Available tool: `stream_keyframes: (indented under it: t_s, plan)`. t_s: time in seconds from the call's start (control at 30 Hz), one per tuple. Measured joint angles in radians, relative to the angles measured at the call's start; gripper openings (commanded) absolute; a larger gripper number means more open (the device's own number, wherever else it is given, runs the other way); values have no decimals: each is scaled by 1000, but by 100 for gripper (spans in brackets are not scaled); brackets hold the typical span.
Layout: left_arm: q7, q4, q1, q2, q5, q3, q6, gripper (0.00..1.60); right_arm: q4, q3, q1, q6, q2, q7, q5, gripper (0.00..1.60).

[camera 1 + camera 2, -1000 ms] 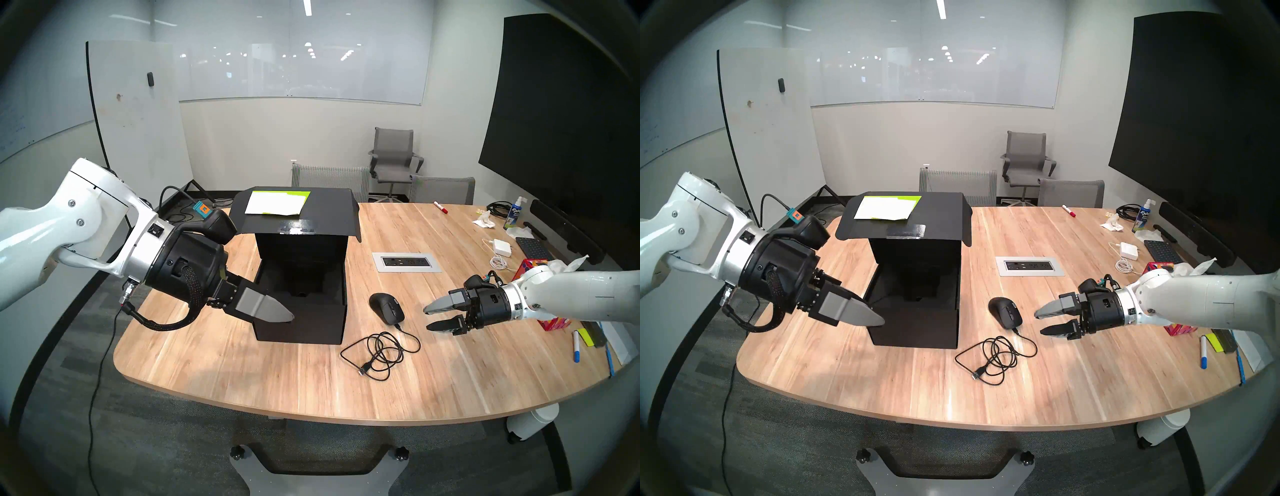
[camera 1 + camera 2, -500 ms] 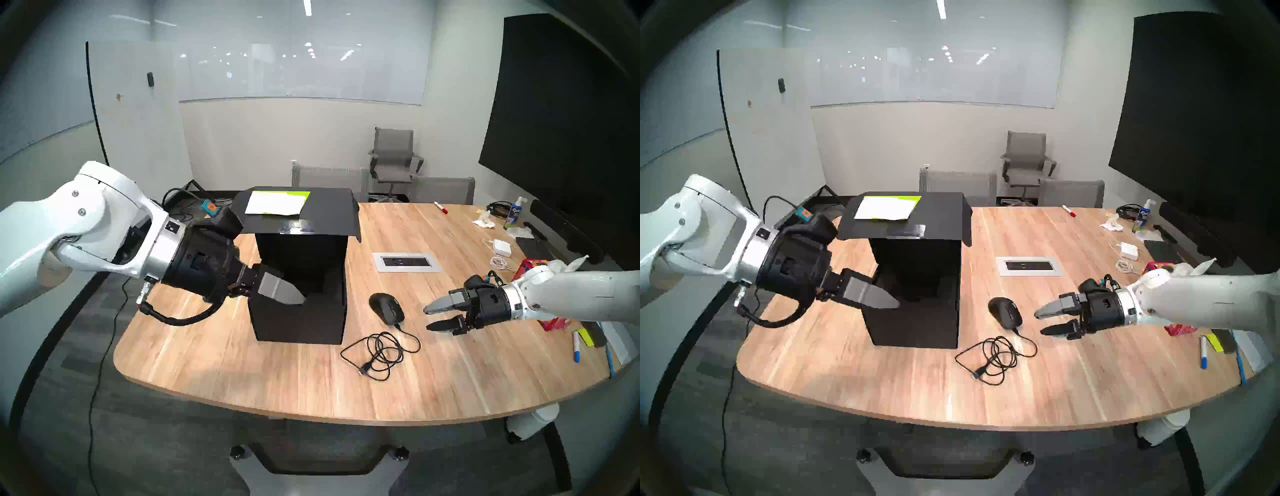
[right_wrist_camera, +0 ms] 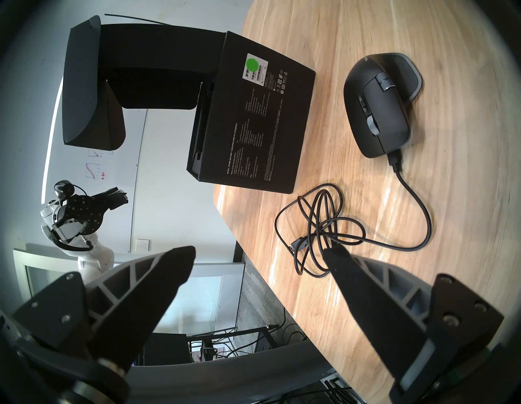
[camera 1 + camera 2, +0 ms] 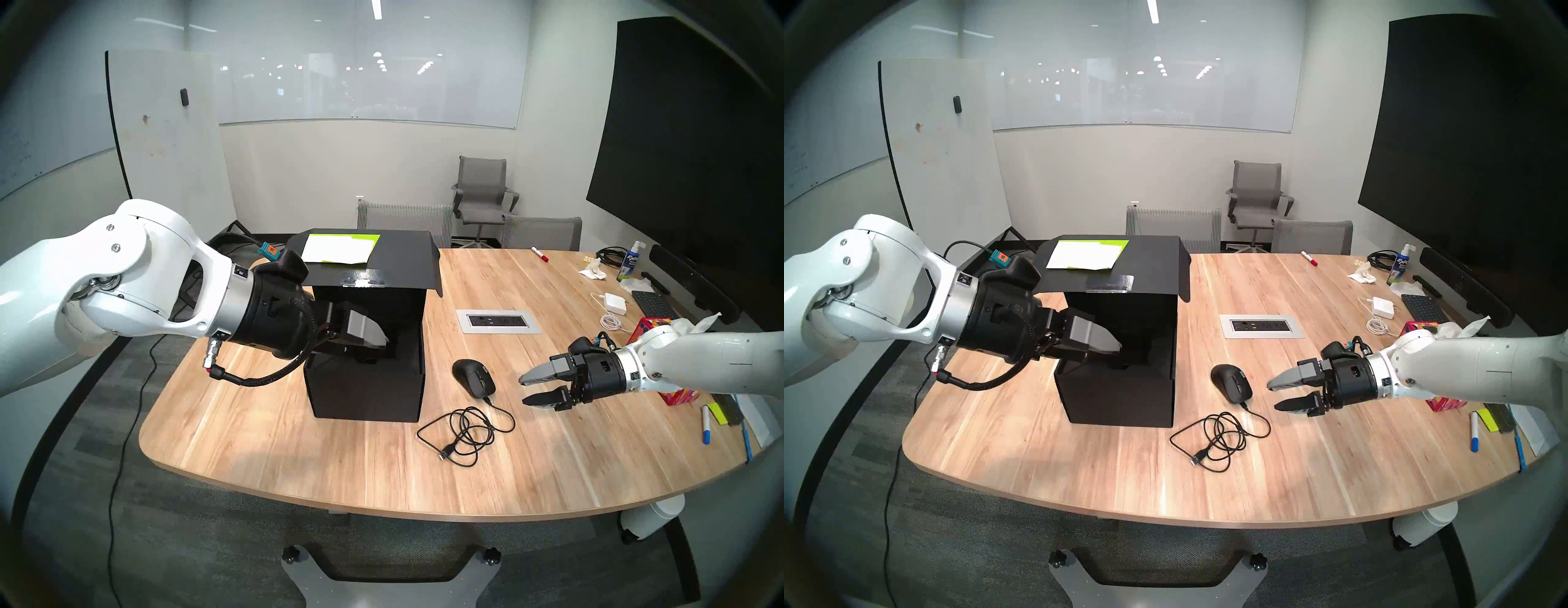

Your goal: Open the box and place the mouse inside

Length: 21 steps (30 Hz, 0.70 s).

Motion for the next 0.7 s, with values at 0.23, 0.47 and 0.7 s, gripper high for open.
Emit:
stream_keyframes:
  t_s: [0.23, 0.47, 0.7]
  plan:
    - [142, -5, -24, -41, -95, 12, -72, 160, 0, 0, 0, 0, 0, 0, 0, 160]
    - [274, -5, -50, -88, -203, 6, -131, 160, 0, 0, 0, 1, 0, 0, -1, 160]
    - [310, 26, -66, -126, -224, -2, -157, 160, 0, 0, 0, 2, 0, 0, -1, 160]
